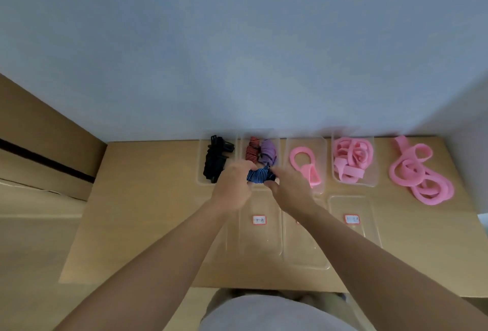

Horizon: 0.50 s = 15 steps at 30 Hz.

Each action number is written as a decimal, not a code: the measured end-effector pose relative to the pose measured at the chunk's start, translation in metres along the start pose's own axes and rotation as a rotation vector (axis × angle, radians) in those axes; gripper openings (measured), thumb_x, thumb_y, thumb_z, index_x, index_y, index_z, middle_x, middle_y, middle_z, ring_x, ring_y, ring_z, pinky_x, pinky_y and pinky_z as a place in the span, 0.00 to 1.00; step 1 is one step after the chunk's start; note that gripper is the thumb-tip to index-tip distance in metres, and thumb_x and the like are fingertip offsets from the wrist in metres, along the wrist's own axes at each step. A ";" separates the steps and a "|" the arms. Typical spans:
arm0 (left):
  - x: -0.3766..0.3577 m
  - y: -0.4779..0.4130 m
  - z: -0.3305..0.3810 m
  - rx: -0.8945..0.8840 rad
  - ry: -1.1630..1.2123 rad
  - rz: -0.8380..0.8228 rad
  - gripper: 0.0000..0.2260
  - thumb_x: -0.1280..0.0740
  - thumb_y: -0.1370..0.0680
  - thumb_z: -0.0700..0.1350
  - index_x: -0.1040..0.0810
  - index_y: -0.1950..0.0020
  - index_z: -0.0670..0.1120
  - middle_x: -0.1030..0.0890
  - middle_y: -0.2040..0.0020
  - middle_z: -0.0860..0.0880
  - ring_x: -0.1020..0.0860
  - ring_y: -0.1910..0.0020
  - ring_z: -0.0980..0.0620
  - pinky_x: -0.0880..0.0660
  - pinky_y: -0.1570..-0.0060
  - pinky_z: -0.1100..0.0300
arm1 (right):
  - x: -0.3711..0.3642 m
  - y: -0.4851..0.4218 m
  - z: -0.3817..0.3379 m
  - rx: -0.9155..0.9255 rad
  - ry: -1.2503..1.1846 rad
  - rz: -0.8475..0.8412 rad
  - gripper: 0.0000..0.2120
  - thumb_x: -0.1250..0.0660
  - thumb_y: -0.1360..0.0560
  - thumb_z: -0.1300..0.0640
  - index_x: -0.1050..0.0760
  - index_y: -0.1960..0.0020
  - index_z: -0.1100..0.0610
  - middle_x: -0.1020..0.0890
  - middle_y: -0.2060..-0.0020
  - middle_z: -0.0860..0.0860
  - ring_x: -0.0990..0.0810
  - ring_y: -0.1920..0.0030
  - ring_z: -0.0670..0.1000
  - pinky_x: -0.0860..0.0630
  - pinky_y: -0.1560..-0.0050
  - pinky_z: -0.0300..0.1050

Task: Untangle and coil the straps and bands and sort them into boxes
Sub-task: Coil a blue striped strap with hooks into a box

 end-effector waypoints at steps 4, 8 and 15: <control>-0.014 -0.011 -0.004 -0.066 -0.069 -0.059 0.15 0.28 0.22 0.39 0.20 0.36 0.41 0.20 0.41 0.45 0.22 0.43 0.46 0.26 0.42 0.54 | -0.010 -0.010 0.004 -0.019 0.175 0.010 0.11 0.34 0.20 0.53 0.21 0.42 0.57 0.24 0.48 0.53 0.22 0.53 0.55 0.32 0.61 0.45; -0.024 -0.022 -0.010 -0.097 -0.150 -0.141 0.12 0.31 0.19 0.44 0.19 0.38 0.41 0.20 0.44 0.45 0.21 0.46 0.45 0.24 0.45 0.51 | -0.011 -0.015 0.004 -0.007 0.292 0.007 0.10 0.35 0.20 0.55 0.19 0.43 0.56 0.26 0.48 0.53 0.24 0.53 0.53 0.30 0.61 0.45; -0.034 -0.039 -0.012 -0.169 -0.446 -0.280 0.12 0.37 0.17 0.48 0.23 0.34 0.54 0.22 0.45 0.51 0.23 0.43 0.48 0.36 0.40 0.47 | -0.016 -0.021 0.001 -0.050 0.278 -0.118 0.16 0.38 0.19 0.46 0.22 0.43 0.58 0.25 0.50 0.53 0.26 0.55 0.52 0.23 0.55 0.50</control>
Point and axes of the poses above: each hand's wrist, its own y-axis away from the middle knuckle, its own x-axis out of the back of the hand, z = x × y, the point moved 7 cm from there along -y, towards the middle knuckle
